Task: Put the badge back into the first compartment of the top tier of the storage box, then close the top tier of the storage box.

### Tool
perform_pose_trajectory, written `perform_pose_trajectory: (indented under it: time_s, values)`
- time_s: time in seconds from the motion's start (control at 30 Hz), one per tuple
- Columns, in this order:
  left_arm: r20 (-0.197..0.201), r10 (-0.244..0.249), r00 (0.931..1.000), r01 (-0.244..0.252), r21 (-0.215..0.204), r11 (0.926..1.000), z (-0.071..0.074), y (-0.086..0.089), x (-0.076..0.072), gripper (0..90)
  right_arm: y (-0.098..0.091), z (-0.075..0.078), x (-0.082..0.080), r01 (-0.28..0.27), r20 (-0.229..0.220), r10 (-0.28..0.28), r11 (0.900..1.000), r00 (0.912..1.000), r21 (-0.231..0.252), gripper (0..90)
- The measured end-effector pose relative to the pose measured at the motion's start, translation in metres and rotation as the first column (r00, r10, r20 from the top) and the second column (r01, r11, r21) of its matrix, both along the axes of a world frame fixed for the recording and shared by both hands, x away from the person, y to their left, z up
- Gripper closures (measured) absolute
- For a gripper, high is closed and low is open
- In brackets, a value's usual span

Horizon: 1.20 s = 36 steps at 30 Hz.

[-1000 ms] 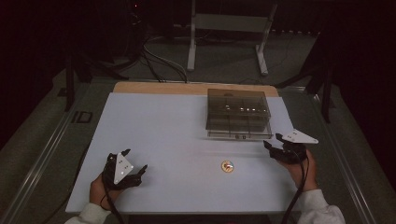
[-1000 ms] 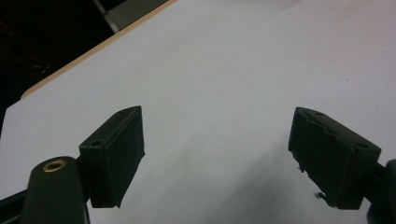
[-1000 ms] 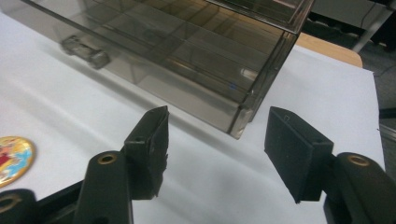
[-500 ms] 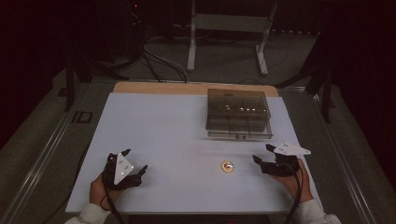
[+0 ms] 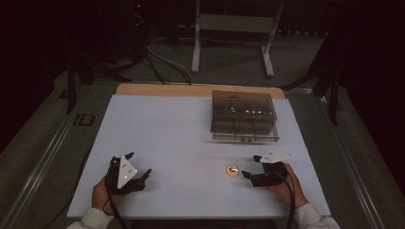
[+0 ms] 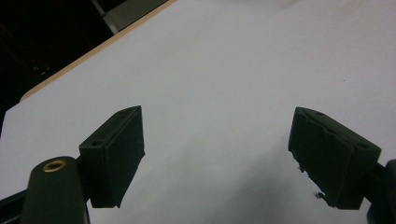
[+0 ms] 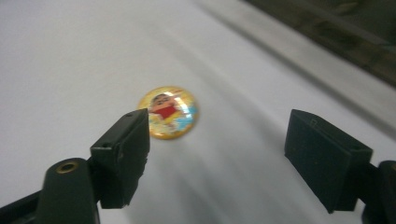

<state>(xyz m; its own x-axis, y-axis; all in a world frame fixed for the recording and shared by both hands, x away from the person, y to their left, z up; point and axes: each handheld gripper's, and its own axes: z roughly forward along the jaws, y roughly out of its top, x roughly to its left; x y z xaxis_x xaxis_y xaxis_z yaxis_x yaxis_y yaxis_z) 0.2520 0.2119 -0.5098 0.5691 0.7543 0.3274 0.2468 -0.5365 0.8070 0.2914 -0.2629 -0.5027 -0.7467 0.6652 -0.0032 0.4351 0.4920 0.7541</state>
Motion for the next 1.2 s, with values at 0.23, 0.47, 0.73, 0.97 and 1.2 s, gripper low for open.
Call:
perform_pose_trajectory:
  time_s: [0.23,0.47,0.73,0.97,1.2]
  values:
    - [-0.005,0.004,1.0000,-0.004,-0.008,1.0000,-0.001,0.001,0.002,19.9,0.021,-0.010,0.004,-0.034,-0.053,0.033,0.9994,0.9980,-0.012,22.4]
    - [-0.008,0.006,1.0000,-0.006,-0.021,0.9998,-0.002,0.005,0.003,19.9,0.040,-0.020,0.009,-0.057,-0.077,0.052,0.9963,0.9957,-0.064,27.2]
    - [-0.012,-0.002,0.9999,0.002,-0.014,0.9999,-0.003,0.003,0.003,19.9,0.046,-0.020,0.012,-0.051,-0.061,0.047,0.9967,0.9970,-0.064,38.6]
    - [-0.013,-0.001,0.9999,0.001,-0.012,0.9999,-0.003,0.002,0.002,19.9,0.047,-0.019,0.010,-0.075,-0.050,0.072,0.9951,0.9961,-0.063,46.3]
    - [-0.011,0.000,0.9999,-0.001,-0.016,0.9999,-0.002,0.004,0.000,19.9,0.048,-0.018,0.008,-0.080,-0.028,0.078,0.9938,0.9966,-0.077,46.5]
